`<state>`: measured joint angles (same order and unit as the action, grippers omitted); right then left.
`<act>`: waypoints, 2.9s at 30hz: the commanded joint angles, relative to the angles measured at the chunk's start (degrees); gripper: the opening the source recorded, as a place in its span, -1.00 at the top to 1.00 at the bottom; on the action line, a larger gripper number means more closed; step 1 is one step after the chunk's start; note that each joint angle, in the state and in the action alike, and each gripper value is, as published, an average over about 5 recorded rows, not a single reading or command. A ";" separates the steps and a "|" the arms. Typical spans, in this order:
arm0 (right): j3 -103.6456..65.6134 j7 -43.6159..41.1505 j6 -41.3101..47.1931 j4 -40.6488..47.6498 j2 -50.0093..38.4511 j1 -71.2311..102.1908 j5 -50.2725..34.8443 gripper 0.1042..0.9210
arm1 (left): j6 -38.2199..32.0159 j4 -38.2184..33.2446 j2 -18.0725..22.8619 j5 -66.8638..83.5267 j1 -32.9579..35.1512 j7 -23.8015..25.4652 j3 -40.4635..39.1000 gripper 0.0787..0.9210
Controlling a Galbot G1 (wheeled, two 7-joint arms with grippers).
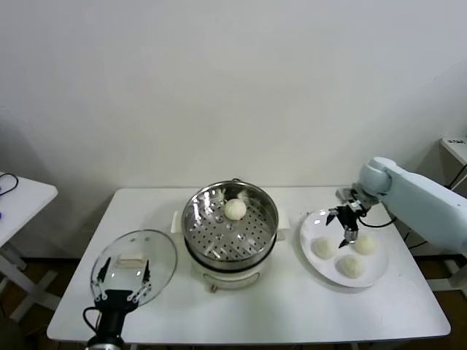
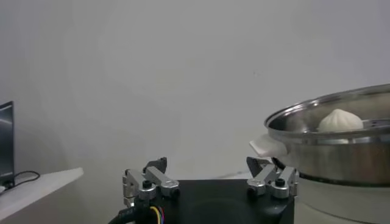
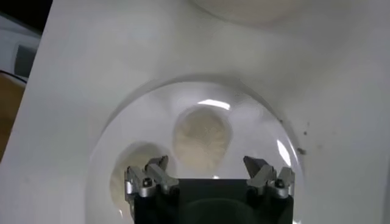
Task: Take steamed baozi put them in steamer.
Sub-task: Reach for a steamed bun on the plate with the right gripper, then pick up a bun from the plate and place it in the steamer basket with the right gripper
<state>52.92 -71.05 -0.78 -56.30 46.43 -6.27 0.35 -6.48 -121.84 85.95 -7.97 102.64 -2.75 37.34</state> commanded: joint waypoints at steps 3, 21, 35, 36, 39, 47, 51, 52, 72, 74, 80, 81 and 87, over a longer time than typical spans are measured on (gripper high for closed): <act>-2.16 0.59 0.05 3.12 2.58 3.73 1.42 -0.76 | -0.08 0.30 -0.03 0.20 0.11 0.01 0.24 -0.77; -2.88 1.08 -1.48 7.14 5.26 4.17 3.45 -0.76 | -0.09 0.97 -0.11 0.35 -0.30 -0.01 0.40 -0.77; -3.98 0.92 -1.89 8.28 6.22 4.96 4.37 -0.70 | -0.05 0.93 -0.08 0.39 -0.35 -0.01 0.52 -0.77; -4.04 0.91 -1.90 8.27 6.19 4.98 4.36 -0.68 | -0.05 0.94 -0.09 0.39 -0.36 -0.02 0.53 -0.77; -4.09 0.90 -1.91 8.19 6.03 4.93 4.28 -0.64 | -0.05 0.95 -0.08 0.39 -0.38 -0.03 0.53 -0.77; -4.21 0.95 -1.89 8.00 5.67 4.83 4.01 -0.56 | -0.14 0.81 -0.01 0.39 -0.19 -0.04 0.56 -0.77; -4.27 1.03 -1.79 7.78 5.53 4.78 3.37 -0.55 | -0.22 0.75 0.03 0.38 -0.03 -0.04 0.59 -0.77; -4.22 1.07 -1.70 7.66 5.46 4.66 2.91 -0.54 | -0.24 0.75 0.04 0.38 0.00 -0.05 0.59 -0.77; 24.39 1.32 7.11 1.94 6.65 -34.17 -38.06 -0.55 | 0.13 0.68 0.16 -0.39 -1.24 0.05 -1.14 -0.77; 26.31 1.68 8.20 1.08 8.25 -36.86 -42.12 -0.55 | 0.19 0.69 0.16 -0.52 -1.48 0.07 -1.42 -0.77; 29.19 4.26 10.74 -2.53 14.03 -39.83 -49.98 -0.55 | 0.16 0.91 0.02 -0.61 -1.83 0.11 -1.88 -0.77; 29.35 4.76 11.08 -3.02 15.13 -39.79 -50.70 -0.55 | 0.12 0.91 -0.01 -0.61 -1.79 0.12 -1.91 -0.77; 29.14 6.72 12.35 -3.35 22.32 -37.30 -52.17 -0.55 | -0.03 0.71 -0.23 -0.50 -1.43 0.14 -1.82 -0.77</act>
<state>77.81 -65.81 9.79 -57.71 62.10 -39.35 -43.77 -6.46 -121.10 85.83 -8.47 101.21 -2.63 35.61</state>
